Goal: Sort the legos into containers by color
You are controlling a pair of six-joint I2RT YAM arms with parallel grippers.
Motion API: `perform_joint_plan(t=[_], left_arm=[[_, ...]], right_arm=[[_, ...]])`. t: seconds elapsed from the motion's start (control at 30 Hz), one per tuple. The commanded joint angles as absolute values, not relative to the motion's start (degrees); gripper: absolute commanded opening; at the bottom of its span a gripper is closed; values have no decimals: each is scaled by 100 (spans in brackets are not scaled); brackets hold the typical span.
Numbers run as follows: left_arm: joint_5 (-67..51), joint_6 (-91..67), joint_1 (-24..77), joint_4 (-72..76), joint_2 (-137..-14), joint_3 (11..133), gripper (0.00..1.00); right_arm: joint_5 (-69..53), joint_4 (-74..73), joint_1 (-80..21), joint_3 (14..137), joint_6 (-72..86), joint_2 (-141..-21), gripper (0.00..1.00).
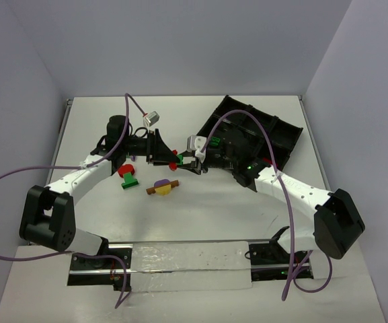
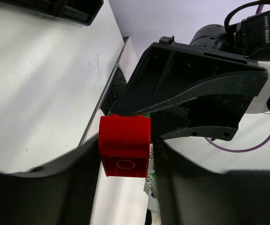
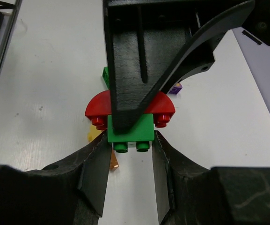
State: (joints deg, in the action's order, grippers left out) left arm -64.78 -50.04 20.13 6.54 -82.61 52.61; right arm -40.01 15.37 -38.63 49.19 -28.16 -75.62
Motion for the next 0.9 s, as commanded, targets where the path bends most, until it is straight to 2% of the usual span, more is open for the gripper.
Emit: perform_joint_plan(t=[0.0, 0.07, 0.2, 0.33, 0.57, 0.87], left_arm=[[-6394, -4504, 2004, 348, -8139, 5484, 77], [-6416, -4509, 2004, 380, -8139, 5475, 87], [-6444, -4570, 2004, 472, -8165, 5430, 90], [-6442, -4605, 2003, 545, -8137, 5369, 88], [-6398, -4545, 1985, 474, -8073, 5369, 77], [-6381, -4611, 1909, 519, -7997, 5341, 79]], right_arm=[[-3871, 1851, -3885, 5031, -2693, -7559, 0], [-3832, 1891, -3885, 5001, -2671, -7550, 0], [-3804, 1916, -3885, 4992, -2628, -7552, 0], [-3787, 1896, -3885, 4967, -2645, -7559, 0], [-3715, 1800, -3876, 4910, -2702, -7558, 0], [-3700, 1724, -3877, 4878, -2741, -7557, 0]])
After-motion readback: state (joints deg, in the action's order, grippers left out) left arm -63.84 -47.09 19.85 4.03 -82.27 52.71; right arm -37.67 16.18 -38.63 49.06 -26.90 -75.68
